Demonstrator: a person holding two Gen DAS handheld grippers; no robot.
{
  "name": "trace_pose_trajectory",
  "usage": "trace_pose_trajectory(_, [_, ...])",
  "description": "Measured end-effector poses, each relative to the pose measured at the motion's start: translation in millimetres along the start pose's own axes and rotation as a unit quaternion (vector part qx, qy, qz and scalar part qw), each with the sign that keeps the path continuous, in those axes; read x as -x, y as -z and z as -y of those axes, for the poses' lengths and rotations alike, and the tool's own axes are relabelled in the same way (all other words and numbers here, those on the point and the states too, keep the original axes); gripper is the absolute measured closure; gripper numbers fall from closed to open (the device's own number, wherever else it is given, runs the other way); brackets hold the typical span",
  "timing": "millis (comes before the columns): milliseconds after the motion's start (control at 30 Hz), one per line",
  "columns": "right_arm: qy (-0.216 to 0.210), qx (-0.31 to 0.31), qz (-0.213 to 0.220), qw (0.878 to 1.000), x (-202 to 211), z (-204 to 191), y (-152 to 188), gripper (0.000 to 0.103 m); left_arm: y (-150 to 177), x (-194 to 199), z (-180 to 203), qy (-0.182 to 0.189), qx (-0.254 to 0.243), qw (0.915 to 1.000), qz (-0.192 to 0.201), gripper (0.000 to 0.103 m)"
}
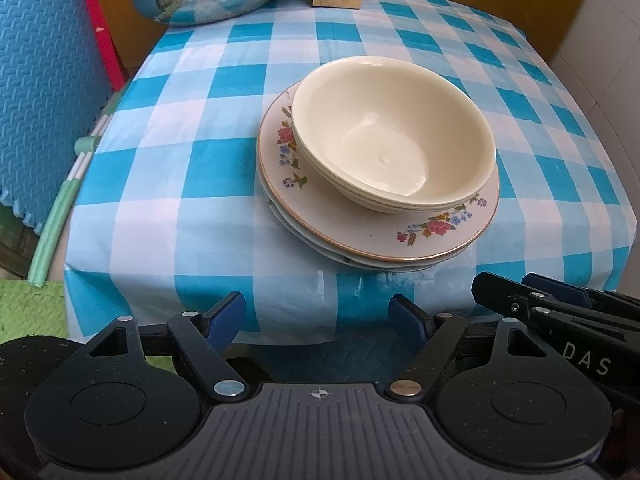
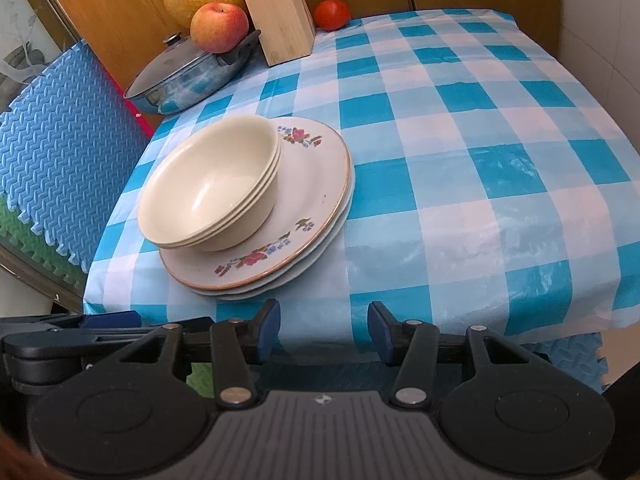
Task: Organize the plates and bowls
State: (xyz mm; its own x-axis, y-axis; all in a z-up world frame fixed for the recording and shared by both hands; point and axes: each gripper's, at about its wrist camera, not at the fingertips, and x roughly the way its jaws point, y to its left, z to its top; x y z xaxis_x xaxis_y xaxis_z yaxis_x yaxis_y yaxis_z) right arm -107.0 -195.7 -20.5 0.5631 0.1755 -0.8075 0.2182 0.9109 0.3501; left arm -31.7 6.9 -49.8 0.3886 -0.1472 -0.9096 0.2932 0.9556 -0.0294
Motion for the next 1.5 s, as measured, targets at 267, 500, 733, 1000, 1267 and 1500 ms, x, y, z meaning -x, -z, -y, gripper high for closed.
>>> trace_pose_trajectory(267, [-0.002,0.000,-0.005,1.000,-3.2,-0.2,0.3,0.057,-0.4,-1.7,-0.4,0.001,0.001,1.0000,-0.005,0.023])
trace_pose_trajectory(500, [-0.005,0.000,-0.004,1.000,-3.8,-0.2,-0.9,0.057,-1.0,-1.9,-1.5,0.004,0.003,1.0000,-0.006,0.023])
trace_pose_trajectory(733, [-0.005,-0.001,-0.006,1.000,-4.8,0.2,0.0,0.057,-0.8,-3.9,-1.9,0.006,0.005,0.9999,-0.009,0.023])
trace_pose_trajectory(1000, [-0.005,-0.003,-0.006,1.000,-4.4,0.5,0.5,0.057,-0.4,-5.0,-2.0,0.007,0.007,0.9999,-0.010,0.023])
trace_pose_trajectory(1267, [-0.005,-0.002,-0.006,1.000,-4.8,0.3,0.7,0.057,-0.1,-4.6,-0.4,0.002,0.003,1.0000,-0.008,0.022])
trace_pose_trajectory(1500, [-0.006,-0.003,-0.007,1.000,-5.0,0.3,1.0,0.057,-0.5,-4.0,1.0,-0.002,0.001,1.0000,-0.009,0.022])
